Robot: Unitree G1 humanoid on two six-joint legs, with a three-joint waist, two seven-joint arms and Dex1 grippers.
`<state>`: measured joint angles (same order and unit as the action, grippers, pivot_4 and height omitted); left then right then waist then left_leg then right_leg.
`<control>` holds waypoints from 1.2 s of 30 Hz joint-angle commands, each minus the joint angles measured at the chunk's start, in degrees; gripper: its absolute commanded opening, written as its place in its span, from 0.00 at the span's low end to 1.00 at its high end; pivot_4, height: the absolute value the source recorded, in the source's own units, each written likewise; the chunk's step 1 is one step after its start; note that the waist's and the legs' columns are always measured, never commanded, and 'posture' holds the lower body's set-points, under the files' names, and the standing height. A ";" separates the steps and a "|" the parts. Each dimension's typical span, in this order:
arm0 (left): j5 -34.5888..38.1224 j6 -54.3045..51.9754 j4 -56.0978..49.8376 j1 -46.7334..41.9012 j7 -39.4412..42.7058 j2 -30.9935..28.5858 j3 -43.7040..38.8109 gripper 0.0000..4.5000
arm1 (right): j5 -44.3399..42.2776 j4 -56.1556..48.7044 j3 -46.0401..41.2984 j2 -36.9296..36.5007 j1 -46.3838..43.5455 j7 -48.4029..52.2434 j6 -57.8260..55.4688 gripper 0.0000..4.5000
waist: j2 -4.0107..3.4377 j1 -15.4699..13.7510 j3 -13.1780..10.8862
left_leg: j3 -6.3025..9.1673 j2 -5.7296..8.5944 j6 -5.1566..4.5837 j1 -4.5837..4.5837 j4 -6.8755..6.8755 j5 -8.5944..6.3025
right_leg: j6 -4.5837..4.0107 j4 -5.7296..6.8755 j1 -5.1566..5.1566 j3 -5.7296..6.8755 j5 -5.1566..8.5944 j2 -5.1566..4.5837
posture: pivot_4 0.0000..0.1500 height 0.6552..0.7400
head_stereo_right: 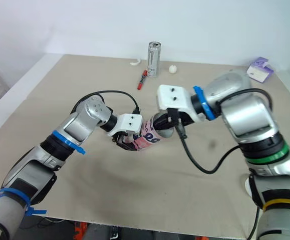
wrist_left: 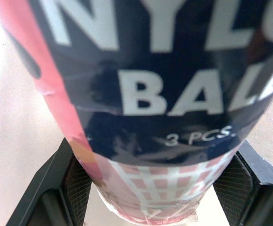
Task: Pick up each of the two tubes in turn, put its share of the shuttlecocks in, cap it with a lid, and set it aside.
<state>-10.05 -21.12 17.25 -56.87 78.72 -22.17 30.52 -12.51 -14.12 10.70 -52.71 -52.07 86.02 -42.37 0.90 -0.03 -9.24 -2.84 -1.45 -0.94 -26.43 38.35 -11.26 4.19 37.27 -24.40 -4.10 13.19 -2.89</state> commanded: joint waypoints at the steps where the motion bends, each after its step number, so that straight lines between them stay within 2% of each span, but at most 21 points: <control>1: 0.89 0.32 -0.07 1.61 -0.55 -0.02 -0.38 0.72 | -8.72 -4.73 -13.33 -3.27 4.01 -2.98 -7.80 0.00 | 0.00 -0.09 0.00 | -0.02 0.04 0.00 0.02 -0.01 0.00 | -0.05 -0.02 0.01 0.03 0.00 0.03 | 1.00 1.00; 6: 5.11 1.84 0.00 4.72 -1.67 0.99 -4.05 0.72 | -14.22 -7.53 -25.53 -4.15 11.86 -9.58 -13.39 0.00 | 0.01 -0.30 0.00 | -0.02 -0.06 0.01 0.03 0.05 0.01 | -0.35 -0.03 0.04 0.10 0.06 0.04 | 1.00 1.00; 10: 11.86 5.55 0.04 10.16 -4.89 4.36 -10.62 0.72 | -15.59 -10.42 -34.65 -4.26 22.90 -13.13 -15.20 0.00 | 0.01 -0.49 0.00 | 0.04 -0.06 0.01 0.00 0.04 0.01 | -0.25 -0.07 0.08 0.07 0.07 0.03 | 1.00 1.00; 12: 13.50 7.51 -0.12 12.40 -6.38 5.66 -12.25 0.72 | -16.01 -10.75 -37.38 -3.97 26.26 -14.67 -15.55 0.00 | 0.01 -0.52 0.00 | 0.11 -0.03 0.00 -0.02 0.04 0.00 | 0.02 -0.08 0.13 0.08 0.02 0.02 | 1.00 1.00; 18: 16.23 16.03 -0.54 21.37 -10.09 10.68 -12.66 0.72 | -15.88 -11.29 -44.37 -2.77 37.62 -18.20 -13.72 0.00 | 0.00 -0.34 -0.01 | 0.04 0.03 0.01 -0.01 0.06 0.03 | 0.04 -0.08 0.04 0.01 -0.21 0.15 | 1.00 1.00; 24: 16.31 21.02 1.25 24.98 -10.26 12.34 -10.87 0.72 | -15.37 -10.13 -47.63 -4.01 44.96 -19.89 -10.04 0.00 | -0.04 -0.42 -0.01 | 0.06 -0.03 -0.01 0.15 0.12 0.09 | -0.13 -0.15 0.29 -0.06 -0.22 0.26 | 1.00 1.00; 36: 12.62 23.12 5.09 23.12 -8.03 10.10 -7.07 0.72 | -16.58 -8.59 -49.23 -6.53 51.10 -20.02 -8.10 0.00 | -0.06 -0.36 0.01 | -0.05 -0.08 -0.05 0.36 0.14 0.13 | 0.07 -0.17 0.38 -0.10 -0.13 0.27 | 1.00 1.00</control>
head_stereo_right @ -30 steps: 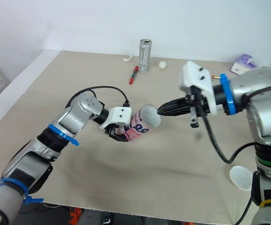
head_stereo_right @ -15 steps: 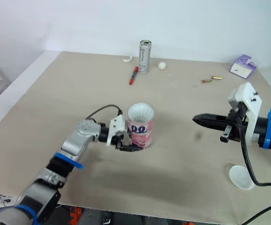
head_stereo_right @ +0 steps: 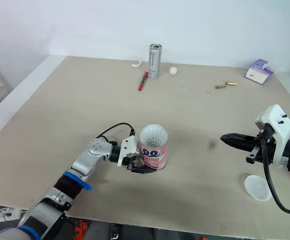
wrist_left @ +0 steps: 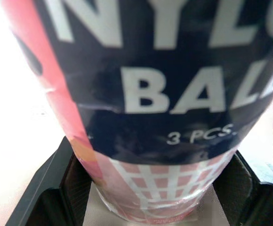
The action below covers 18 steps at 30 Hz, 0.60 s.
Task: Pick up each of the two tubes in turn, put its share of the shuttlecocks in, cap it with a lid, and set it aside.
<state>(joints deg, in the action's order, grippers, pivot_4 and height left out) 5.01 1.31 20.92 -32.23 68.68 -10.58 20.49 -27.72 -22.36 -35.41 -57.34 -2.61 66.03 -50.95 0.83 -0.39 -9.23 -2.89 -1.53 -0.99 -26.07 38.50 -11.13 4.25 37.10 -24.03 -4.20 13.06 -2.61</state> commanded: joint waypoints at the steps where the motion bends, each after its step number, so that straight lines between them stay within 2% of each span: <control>1: -2.62 0.84 1.54 -1.73 2.20 -1.55 3.15 0.72 | -1.44 -0.37 -3.16 -1.76 1.99 -0.03 0.58 0.00 | 0.00 -0.01 0.00 | 0.01 0.00 0.00 0.00 0.00 0.00 | 0.00 0.00 0.01 0.01 0.00 0.00 | 1.00 1.00; 5: -2.66 0.75 1.07 -2.31 2.37 -1.92 3.78 0.72 | -0.16 2.38 -4.81 -1.90 6.42 0.43 0.74 0.00 | 0.00 0.00 0.00 | 0.02 -0.02 0.00 0.04 -0.02 0.00 | -0.03 -0.02 0.05 0.01 0.02 0.03 | 1.00 1.00; 7: -2.66 0.03 0.95 -2.62 2.92 -2.24 4.13 0.72 | 3.59 5.38 -5.39 -3.41 11.71 1.55 2.90 0.15 | 0.02 -0.03 0.01 | 0.04 -0.02 0.00 0.04 -0.03 0.00 | -0.05 -0.02 0.06 0.01 0.03 0.05 | 1.00 1.00; 8: -2.60 -0.59 0.90 -2.69 3.45 -2.43 4.37 0.72 | 5.58 6.65 -5.19 -4.34 13.91 1.88 4.41 0.17 | 0.02 -0.12 0.01 | 0.08 -0.02 0.00 0.03 -0.03 0.00 | -0.06 -0.02 0.10 0.01 0.03 0.07 | 1.00 1.00; 10: -2.36 -1.82 0.67 -2.70 4.26 -2.73 4.80 0.72 | 8.05 8.92 -4.83 -5.91 16.85 2.22 6.80 0.37 | 0.05 -0.13 0.02 | 0.16 0.02 0.00 0.04 -0.04 0.00 | -0.11 -0.03 0.17 0.01 0.07 0.07 | 1.00 1.00; 11: -2.11 -2.73 0.49 -2.67 4.90 -2.98 5.05 0.72 | 9.21 10.88 -4.68 -6.81 17.73 1.97 7.68 0.42 | 0.04 -0.04 0.04 | 0.12 0.00 0.03 0.03 -0.04 -0.02 | -0.13 -0.04 0.15 0.01 0.08 0.07 | 1.00 1.00; 12: -1.93 -3.38 0.38 -2.65 5.43 -3.21 5.25 0.72 | 9.96 12.62 -4.55 -7.53 18.11 1.76 8.51 0.57 | -0.03 0.02 0.07 | 0.06 0.00 0.04 0.07 -0.06 -0.03 | -0.15 -0.04 0.15 -0.01 0.09 0.05 | 1.00 1.00; 13: -1.92 -3.65 0.33 -2.65 5.74 -3.42 5.40 0.72 | 10.61 14.08 -4.32 -8.23 18.45 1.90 9.58 0.61 | -0.04 0.18 0.08 | 0.04 0.01 0.04 0.07 -0.06 -0.03 | -0.14 -0.04 0.14 -0.02 0.10 0.05 | 1.00 1.00; 16: -2.22 -4.21 -0.01 -2.65 6.05 -3.87 5.79 0.72 | 11.82 17.61 -2.68 -9.81 18.47 2.73 12.54 0.92 | -0.02 0.36 0.07 | 0.03 -0.11 0.05 0.60 -0.11 -0.04 | -0.09 -0.04 0.42 -0.03 0.14 0.18 | 1.00 1.00; 17: -2.25 -4.32 -0.15 -2.63 6.08 -3.94 5.87 0.72 | 12.09 18.56 -2.17 -10.13 18.29 2.89 13.26 0.92 | 0.00 0.36 0.06 | 0.03 -0.11 0.05 0.60 -0.11 -0.04 | -0.09 -0.04 0.42 -0.03 0.14 0.18 | 1.00 1.00; 18: -2.24 -4.43 -0.28 -2.60 6.05 -3.98 5.94 0.72 | 12.19 19.72 -1.50 -10.36 17.78 2.99 13.76 0.96 | 0.05 0.37 0.03 | 0.04 -0.14 0.06 0.78 -0.14 -0.05 | -0.13 -0.04 0.56 -0.02 0.16 0.21 | 1.00 1.00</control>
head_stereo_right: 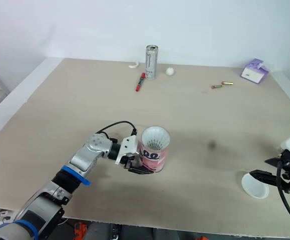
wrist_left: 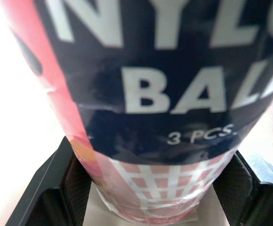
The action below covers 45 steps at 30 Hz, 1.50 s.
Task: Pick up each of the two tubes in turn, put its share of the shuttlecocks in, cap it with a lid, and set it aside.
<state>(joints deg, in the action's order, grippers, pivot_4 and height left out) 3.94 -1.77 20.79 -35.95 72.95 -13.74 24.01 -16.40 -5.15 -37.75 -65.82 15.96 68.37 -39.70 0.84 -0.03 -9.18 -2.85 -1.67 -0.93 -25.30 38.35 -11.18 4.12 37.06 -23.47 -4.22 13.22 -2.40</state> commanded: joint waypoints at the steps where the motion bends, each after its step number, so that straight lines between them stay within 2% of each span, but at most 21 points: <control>1: -1.14 -1.40 -0.25 1.15 1.73 -0.85 2.46 0.72 | 0.88 3.56 1.46 -2.07 -1.30 0.67 2.86 0.96 | 0.06 0.02 -0.03 | 0.00 -0.01 0.02 0.11 -0.02 -0.01 | -0.03 0.00 0.07 0.00 0.02 0.00 | 1.00 1.00; 12: -0.84 -1.83 -1.80 2.43 1.92 -1.74 3.03 0.72 | 2.72 15.49 11.76 -4.23 -7.93 2.60 8.34 0.96 | -0.12 0.15 0.07 | -0.01 0.04 0.10 0.19 -0.25 -0.07 | -0.03 0.00 0.12 -0.06 0.27 0.01 | 1.00 1.00; 18: -0.95 -1.46 -2.37 2.99 1.03 -1.84 2.78 0.72 | 3.26 18.50 14.40 -5.00 -8.63 3.98 9.69 0.96 | -0.16 0.14 0.10 | 0.03 0.08 0.10 0.22 -0.39 -0.08 | -0.04 0.00 0.13 -0.09 0.38 0.03 | 1.00 1.00; 20: -0.82 -1.62 -2.52 3.17 0.83 -1.86 2.68 0.72 | 3.53 19.01 14.93 -5.18 -8.31 4.22 10.42 0.78 | -0.17 0.14 0.10 | 0.01 0.08 0.10 0.23 -0.38 -0.08 | -0.04 0.00 0.13 -0.10 0.38 0.03 | 1.00 1.00; 22: -0.82 -1.64 -2.60 3.23 0.74 -1.93 2.69 0.72 | 3.46 18.99 15.14 -5.14 -8.18 4.51 10.79 0.69 | -0.17 0.14 0.10 | 0.01 0.08 0.10 0.23 -0.38 -0.08 | -0.04 0.00 0.13 -0.10 0.38 0.03 | 1.00 1.00; 26: -0.98 -1.50 -2.48 3.11 0.63 -1.91 2.76 0.72 | 3.80 18.77 15.47 -5.01 -7.63 4.65 11.81 0.37 | -0.17 0.14 0.10 | 0.02 0.07 0.10 0.23 -0.38 -0.08 | -0.04 0.00 0.13 -0.10 0.38 0.04 | 1.00 1.00; 28: -1.07 -1.43 -2.36 3.01 0.57 -1.91 2.76 0.72 | 3.60 18.21 15.38 -4.69 -7.30 4.71 12.04 0.26 | -0.17 0.14 0.10 | 0.02 0.08 0.11 0.23 -0.39 -0.08 | -0.04 0.00 0.13 -0.10 0.39 0.03 | 1.00 1.00; 29: -1.09 -1.41 -2.34 3.00 0.56 -1.92 2.75 0.72 | 3.49 18.03 15.34 -4.60 -7.21 4.69 12.10 0.13 | -0.18 0.14 0.11 | 0.01 0.08 0.11 0.23 -0.39 -0.08 | -0.04 0.00 0.13 -0.10 0.39 0.03 | 1.00 1.00; 31: -1.11 -1.57 -2.27 3.00 0.42 -1.95 2.67 0.72 | 3.45 17.31 15.22 -4.38 -6.91 4.48 12.56 0.04 | -0.17 0.14 0.10 | 0.01 0.08 0.11 0.23 -0.39 -0.08 | -0.04 0.00 0.13 -0.10 0.39 0.03 | 1.00 1.00; 39: 0.21 -3.38 -0.70 2.99 -0.76 -1.38 0.91 0.72 | 2.37 11.81 12.90 -3.11 -6.40 3.37 15.15 0.04 | -0.17 0.14 0.10 | 0.02 0.08 0.11 0.24 -0.38 -0.08 | -0.04 0.00 0.13 -0.10 0.38 0.04 | 1.00 1.00; 45: 0.29 -3.71 2.37 2.18 -1.02 -1.30 0.09 0.72 | -2.24 0.17 9.06 -4.79 -9.20 5.92 15.14 0.04 | -0.17 0.15 0.12 | 0.01 0.06 0.11 0.30 -0.34 -0.08 | -0.04 0.01 0.17 -0.11 0.31 0.04 | 1.00 1.00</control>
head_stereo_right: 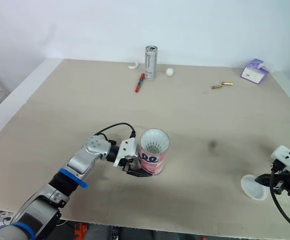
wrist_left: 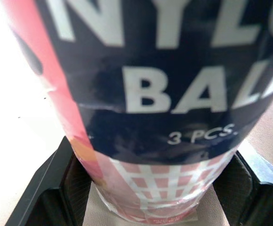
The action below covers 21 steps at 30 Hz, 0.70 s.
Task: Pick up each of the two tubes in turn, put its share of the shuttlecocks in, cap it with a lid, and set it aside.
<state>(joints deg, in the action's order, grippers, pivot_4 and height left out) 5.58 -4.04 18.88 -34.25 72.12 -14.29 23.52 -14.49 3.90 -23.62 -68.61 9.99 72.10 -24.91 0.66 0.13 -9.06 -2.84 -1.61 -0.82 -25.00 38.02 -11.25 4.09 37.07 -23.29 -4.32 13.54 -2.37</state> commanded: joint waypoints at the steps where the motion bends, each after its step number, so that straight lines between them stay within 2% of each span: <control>1: -1.48 -1.13 4.97 0.39 -0.25 -0.74 0.60 0.72 | -5.29 -11.25 -5.17 -2.86 -4.77 2.84 0.51 0.04 | -0.01 0.03 0.00 | 0.01 0.00 0.00 0.01 0.00 0.00 | 0.00 0.00 0.01 0.00 -0.01 0.01 | 1.00 1.00; 6: -2.44 2.16 8.05 0.45 -1.64 -0.20 0.40 0.72 | -14.08 -20.42 -0.78 -7.46 -18.35 3.47 -4.56 0.04 | -0.07 0.69 0.05 | -0.01 0.00 0.00 0.12 0.01 0.00 | -0.06 0.01 0.03 -0.01 -0.13 0.00 | 1.00 1.00; 11: -3.93 5.17 10.06 0.08 -2.22 -0.16 1.02 0.72 | -20.69 -25.93 12.25 -6.82 -41.20 3.28 -9.40 0.04 | 0.07 1.12 0.12 | 0.02 -0.07 0.01 0.39 -0.01 0.00 | -0.16 -0.01 0.03 0.07 -0.20 -0.09 | 1.00 1.00; 13: -4.05 5.55 10.70 -0.29 -2.36 0.13 1.12 0.72 | -19.28 -26.26 19.07 -3.35 -50.75 4.36 -10.16 0.04 | 0.09 1.20 0.15 | 0.01 -0.10 0.04 0.44 -0.13 -0.02 | -0.24 -0.05 0.11 0.12 -0.24 -0.40 | 1.00 1.00; 16: -4.15 5.97 11.77 -0.94 -2.56 0.50 1.22 0.72 | -17.79 -25.76 26.17 1.01 -59.82 5.18 -11.62 0.04 | 0.41 1.18 0.24 | -0.11 -0.03 0.04 0.52 -0.12 -0.02 | -0.23 -0.10 -0.04 0.17 -0.24 -0.68 | 1.00 1.00; 17: -4.25 6.09 12.05 -1.12 -2.66 0.58 1.30 0.72 | -17.22 -25.62 28.57 2.95 -62.29 5.33 -12.31 0.04 | 0.63 0.95 0.26 | -0.11 -0.02 0.04 0.49 -0.12 -0.02 | -0.23 -0.12 -0.06 0.21 -0.24 -0.72 | 1.00 1.00; 21: -4.59 6.35 12.74 -1.49 -3.08 0.75 1.40 0.72 | -11.68 -23.08 36.22 8.02 -66.82 6.50 -9.75 0.04 | 0.61 1.02 0.29 | -0.33 0.02 -0.06 0.29 -0.13 0.01 | -0.37 -0.23 -0.17 0.43 -0.32 -1.15 | 1.00 1.00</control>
<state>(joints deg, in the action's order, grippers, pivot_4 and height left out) 5.19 3.52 27.63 -36.56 71.25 -12.52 23.56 -30.85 -21.04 8.64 -62.62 -54.26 77.39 -37.23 1.28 1.15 -8.77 -3.17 -1.59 -0.89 -24.72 37.88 -11.24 3.47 36.83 -23.47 -3.87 13.06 -3.51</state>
